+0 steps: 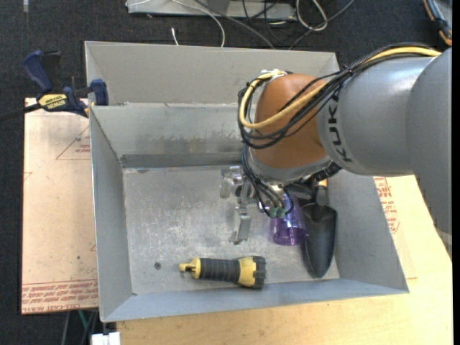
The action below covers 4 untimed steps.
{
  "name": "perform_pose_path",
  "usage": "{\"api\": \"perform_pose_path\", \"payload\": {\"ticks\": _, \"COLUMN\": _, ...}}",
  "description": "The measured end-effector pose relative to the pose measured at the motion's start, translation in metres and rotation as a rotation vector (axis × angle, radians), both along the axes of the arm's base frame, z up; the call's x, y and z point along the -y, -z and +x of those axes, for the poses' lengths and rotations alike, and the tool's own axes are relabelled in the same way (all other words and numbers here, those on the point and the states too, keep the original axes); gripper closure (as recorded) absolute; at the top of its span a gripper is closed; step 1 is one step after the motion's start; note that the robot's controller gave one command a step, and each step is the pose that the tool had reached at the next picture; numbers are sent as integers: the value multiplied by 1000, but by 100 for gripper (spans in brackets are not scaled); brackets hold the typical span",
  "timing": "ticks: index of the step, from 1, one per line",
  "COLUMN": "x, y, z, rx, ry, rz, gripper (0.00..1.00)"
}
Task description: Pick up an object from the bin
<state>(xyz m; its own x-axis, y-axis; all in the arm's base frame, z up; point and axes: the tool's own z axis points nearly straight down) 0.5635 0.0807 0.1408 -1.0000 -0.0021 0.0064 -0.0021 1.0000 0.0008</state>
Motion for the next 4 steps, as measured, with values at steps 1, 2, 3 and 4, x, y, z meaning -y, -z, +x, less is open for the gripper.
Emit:
{"api": "perform_pose_path", "payload": {"ticks": 1, "x": 1, "y": -4, "z": 2, "rx": 7, "ry": 3, "rz": 1, "gripper": 0}}
{"api": "perform_pose_path", "payload": {"ticks": 2, "x": -17, "y": 68, "z": -65, "rx": 5, "ry": -147, "rz": 1, "gripper": 0}}
{"api": "perform_pose_path", "payload": {"ticks": 3, "x": -21, "y": 26, "z": -81, "rx": 17, "ry": -103, "rz": 2, "gripper": 0}}
{"api": "perform_pose_path", "payload": {"ticks": 4, "x": -34, "y": 41, "z": -84, "rx": 15, "ry": -105, "rz": 4, "gripper": 0}}
